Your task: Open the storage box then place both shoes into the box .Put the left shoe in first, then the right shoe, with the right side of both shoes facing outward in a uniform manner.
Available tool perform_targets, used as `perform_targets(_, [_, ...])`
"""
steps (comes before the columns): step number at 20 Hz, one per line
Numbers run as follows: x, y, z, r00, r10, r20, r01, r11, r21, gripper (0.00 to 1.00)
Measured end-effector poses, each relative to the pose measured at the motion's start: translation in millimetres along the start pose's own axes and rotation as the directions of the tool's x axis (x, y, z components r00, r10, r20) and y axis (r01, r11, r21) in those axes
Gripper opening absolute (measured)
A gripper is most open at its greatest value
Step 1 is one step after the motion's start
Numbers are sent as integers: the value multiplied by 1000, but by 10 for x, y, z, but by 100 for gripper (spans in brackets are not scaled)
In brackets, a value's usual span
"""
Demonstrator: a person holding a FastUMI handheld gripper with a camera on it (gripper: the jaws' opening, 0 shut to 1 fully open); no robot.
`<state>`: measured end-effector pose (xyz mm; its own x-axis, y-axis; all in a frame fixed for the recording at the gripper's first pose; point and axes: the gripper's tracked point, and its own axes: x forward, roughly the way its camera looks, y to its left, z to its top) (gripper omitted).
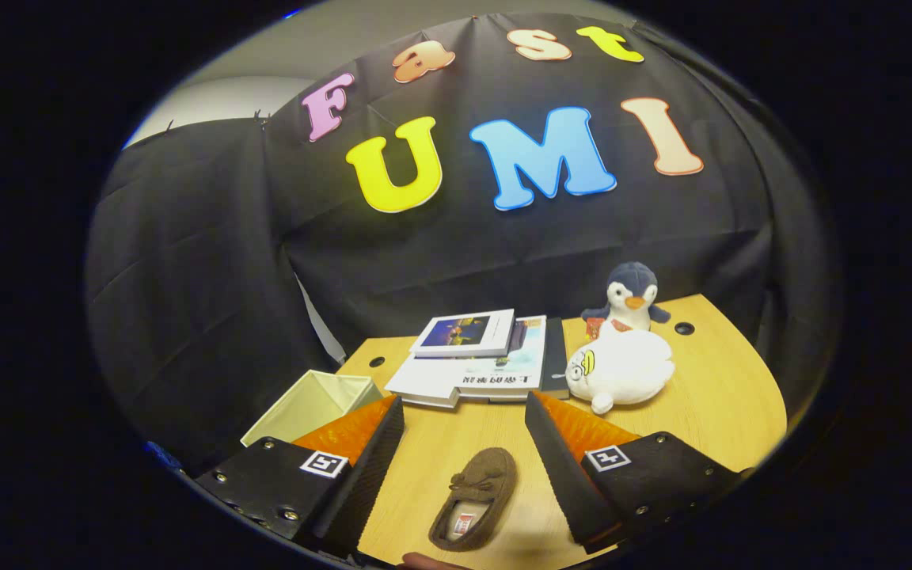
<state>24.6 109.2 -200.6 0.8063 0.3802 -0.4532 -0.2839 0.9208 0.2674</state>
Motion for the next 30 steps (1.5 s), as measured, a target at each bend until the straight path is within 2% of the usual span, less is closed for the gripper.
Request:
perform_targets(3, [163,-97,-522,994,-14,-105,14,1000,-1,93])
perform_targets(5, [251,-120,-922,980,-2,-201,5,1000,15,94])
perform_targets(8, [311,-230,-1322,955,-27,-294,31,999,10,93])
perform_targets(16, [450,-267,-1913,886,-42,-462,29,999,-36,94])
perform_targets(21, [695,-503,-2171,841,-136,-523,98,990,-99,90])
perform_targets(24, [830,-570,-2202,828,-166,-536,128,986,-108,79])
perform_targets(25, [880,-520,-2222,829,-143,-541,115,990,-86,70])
perform_targets(27, [897,-453,-2205,826,-137,-547,95,990,-104,41])
perform_targets(28, [893,-506,-2172,823,-170,-541,101,983,-156,27])
perform_targets(29, [894,-569,-2198,809,-193,-555,118,979,-168,13])
perform_targets(30, [813,-497,-2171,797,-182,-575,119,982,-146,0])
